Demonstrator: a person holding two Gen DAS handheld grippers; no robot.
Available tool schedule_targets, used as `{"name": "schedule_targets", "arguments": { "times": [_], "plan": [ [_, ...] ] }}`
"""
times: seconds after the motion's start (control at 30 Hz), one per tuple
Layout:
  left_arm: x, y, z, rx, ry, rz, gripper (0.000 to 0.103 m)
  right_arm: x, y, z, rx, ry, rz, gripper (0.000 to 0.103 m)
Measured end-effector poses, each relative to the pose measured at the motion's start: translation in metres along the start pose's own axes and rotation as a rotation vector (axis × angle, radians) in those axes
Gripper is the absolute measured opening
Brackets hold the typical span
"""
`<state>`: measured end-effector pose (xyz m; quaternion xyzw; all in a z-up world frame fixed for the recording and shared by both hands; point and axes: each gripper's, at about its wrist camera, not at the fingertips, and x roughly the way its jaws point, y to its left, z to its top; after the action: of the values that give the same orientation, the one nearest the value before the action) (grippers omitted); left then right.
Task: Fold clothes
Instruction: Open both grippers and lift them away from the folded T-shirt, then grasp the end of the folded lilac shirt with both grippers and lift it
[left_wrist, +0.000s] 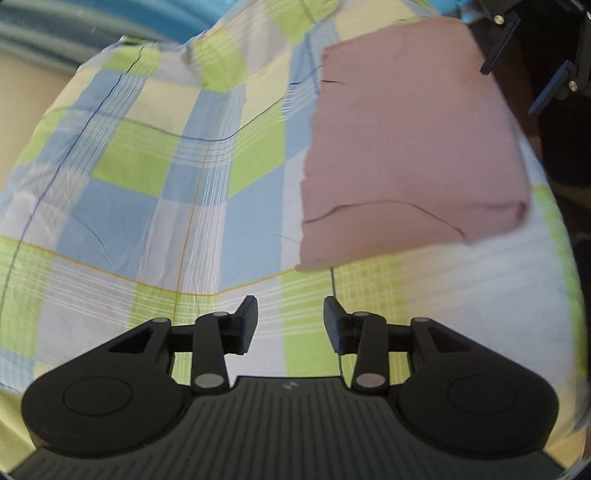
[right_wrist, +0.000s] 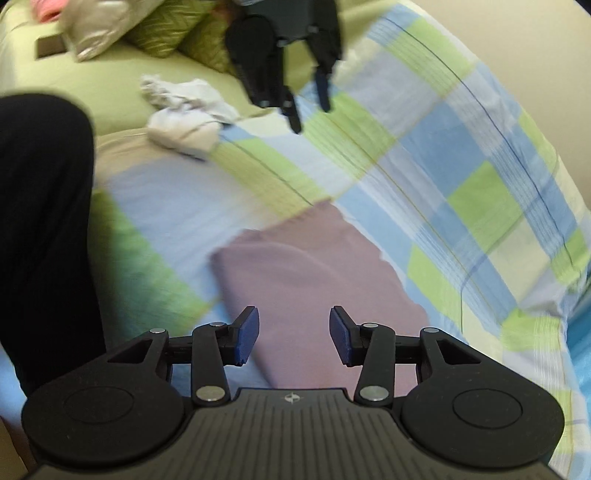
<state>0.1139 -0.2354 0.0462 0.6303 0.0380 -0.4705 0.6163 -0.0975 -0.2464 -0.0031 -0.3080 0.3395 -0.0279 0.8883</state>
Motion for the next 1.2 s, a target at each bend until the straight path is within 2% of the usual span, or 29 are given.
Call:
{"name": "schedule_targets", "arguments": {
  "times": [0.13, 0.23, 0.3, 0.43, 0.6, 0.73, 0.83, 0.97, 1.2],
  "plan": [
    [-0.005, -0.032, -0.013, 0.245, -0.039, 0.021, 0.049, 0.015, 0.034, 0.014, -0.095, 0.026, -0.056, 0.045],
    [0.000, -0.051, -0.027, 0.417, -0.090, 0.031, 0.050, 0.033, 0.051, 0.020, -0.141, 0.054, -0.101, 0.045],
    [0.007, -0.059, -0.037, 0.510, -0.143, 0.020, 0.050, 0.043, 0.055, 0.023, -0.146, 0.068, -0.122, 0.045],
    [0.030, -0.061, -0.054, 0.617, -0.235, 0.006, 0.048, 0.060, 0.061, 0.025, -0.161, 0.083, -0.166, 0.045],
    [0.062, -0.053, -0.065, 0.661, -0.345, 0.034, 0.048, 0.076, 0.059, 0.029, -0.168, 0.070, -0.223, 0.041],
    [0.077, -0.050, -0.067, 0.707, -0.417, 0.019, 0.048, 0.084, 0.053, 0.030, -0.171, 0.089, -0.245, 0.037],
    [0.090, -0.046, -0.067, 0.752, -0.454, -0.001, 0.048, 0.086, 0.047, 0.029, -0.147, 0.100, -0.224, 0.009],
    [0.105, -0.036, -0.062, 0.760, -0.507, -0.009, 0.048, 0.075, 0.029, 0.031, -0.096, 0.094, -0.216, 0.008],
    [0.127, -0.025, -0.044, 0.788, -0.574, -0.007, 0.055, 0.050, 0.004, 0.035, -0.002, 0.066, -0.196, 0.008]
  ]
}}
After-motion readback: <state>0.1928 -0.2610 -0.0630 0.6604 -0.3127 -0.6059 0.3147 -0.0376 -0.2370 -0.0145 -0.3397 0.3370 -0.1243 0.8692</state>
